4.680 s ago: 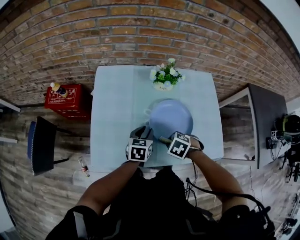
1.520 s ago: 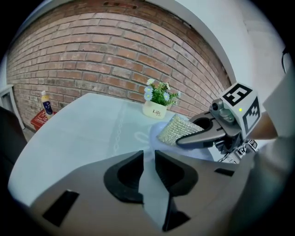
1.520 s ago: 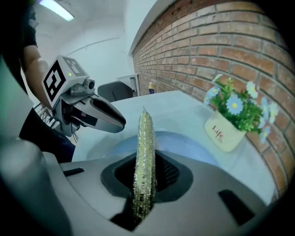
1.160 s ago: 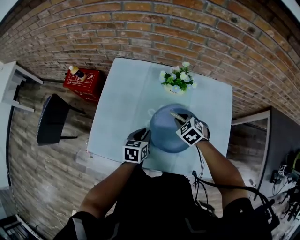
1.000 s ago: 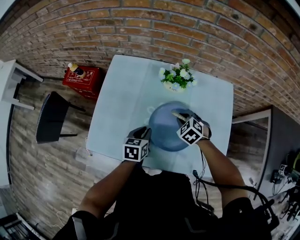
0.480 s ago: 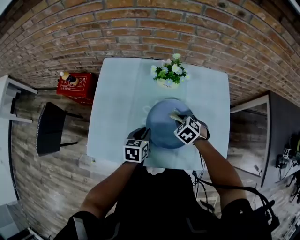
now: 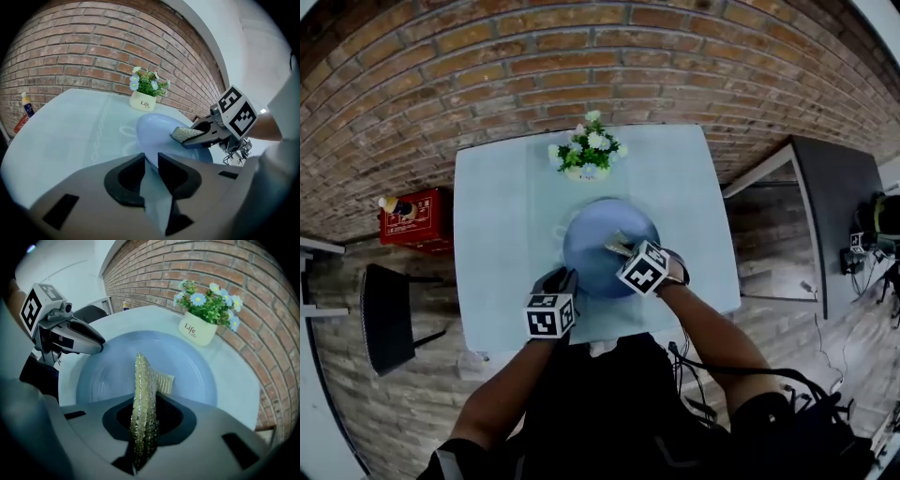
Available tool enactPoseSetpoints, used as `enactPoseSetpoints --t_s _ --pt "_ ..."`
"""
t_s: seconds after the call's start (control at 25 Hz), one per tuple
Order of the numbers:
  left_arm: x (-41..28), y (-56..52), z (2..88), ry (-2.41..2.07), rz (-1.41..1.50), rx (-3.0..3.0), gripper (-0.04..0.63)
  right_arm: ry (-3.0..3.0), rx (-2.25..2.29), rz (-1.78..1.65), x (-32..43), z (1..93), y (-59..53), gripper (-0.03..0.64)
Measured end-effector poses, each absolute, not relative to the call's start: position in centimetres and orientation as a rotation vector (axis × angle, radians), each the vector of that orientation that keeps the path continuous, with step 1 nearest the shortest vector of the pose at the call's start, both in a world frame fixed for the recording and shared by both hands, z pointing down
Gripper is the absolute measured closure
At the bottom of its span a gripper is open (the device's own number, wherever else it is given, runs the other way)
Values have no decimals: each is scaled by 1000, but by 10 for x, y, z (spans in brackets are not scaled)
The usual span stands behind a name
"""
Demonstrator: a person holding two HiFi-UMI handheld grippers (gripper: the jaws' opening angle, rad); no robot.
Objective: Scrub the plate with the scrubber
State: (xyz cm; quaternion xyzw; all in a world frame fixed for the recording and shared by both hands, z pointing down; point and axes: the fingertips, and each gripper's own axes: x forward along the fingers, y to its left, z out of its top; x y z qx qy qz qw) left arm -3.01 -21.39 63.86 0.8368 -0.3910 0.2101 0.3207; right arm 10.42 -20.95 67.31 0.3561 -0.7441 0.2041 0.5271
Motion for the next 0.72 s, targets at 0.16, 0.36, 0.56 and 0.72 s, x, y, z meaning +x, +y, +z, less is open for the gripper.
enactPoseSetpoints --t_s 0.16,0.36,0.56,0.72 --pt "-28 -213 639 -975 589 2243 495 -1773 879 555 92 672 -197 549" --pt "-25 -213 639 -906 609 2278 485 -1783 900 639 77 672 -184 549" --pt "-26 -214 640 -872 607 2288 477 -1796 877 688 54 671 -176 549" --pt "-25 -214 640 -856 594 2294 474 -1834 839 734 34 671 -172 549"
